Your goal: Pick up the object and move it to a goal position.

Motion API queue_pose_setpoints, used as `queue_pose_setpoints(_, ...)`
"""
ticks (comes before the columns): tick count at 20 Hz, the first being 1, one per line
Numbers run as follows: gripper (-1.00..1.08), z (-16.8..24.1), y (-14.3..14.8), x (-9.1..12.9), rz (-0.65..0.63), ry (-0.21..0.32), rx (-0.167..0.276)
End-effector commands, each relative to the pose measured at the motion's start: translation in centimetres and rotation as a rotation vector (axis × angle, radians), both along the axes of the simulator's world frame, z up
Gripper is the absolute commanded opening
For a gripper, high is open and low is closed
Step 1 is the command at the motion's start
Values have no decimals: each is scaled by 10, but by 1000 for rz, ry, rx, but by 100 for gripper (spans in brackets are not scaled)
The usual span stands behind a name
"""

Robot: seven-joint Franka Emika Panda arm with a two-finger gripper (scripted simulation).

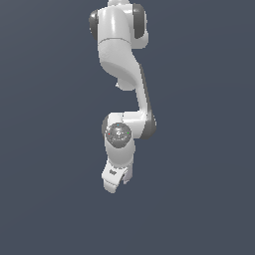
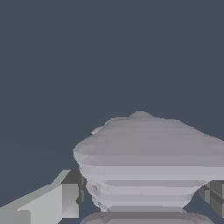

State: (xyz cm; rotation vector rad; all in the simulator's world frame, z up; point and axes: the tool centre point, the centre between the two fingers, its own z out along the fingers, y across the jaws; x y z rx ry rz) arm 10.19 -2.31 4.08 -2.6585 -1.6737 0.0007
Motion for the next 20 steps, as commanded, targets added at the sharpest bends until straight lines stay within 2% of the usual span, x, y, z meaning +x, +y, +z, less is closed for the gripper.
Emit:
queue_pose_setpoints(1,-100,0,0,0,0,0,0)
queue_pose_setpoints(11,-100,13,1,-2,0,0,0)
queue_pose_setpoints(20,-100,74,8,-12,0,0,-1)
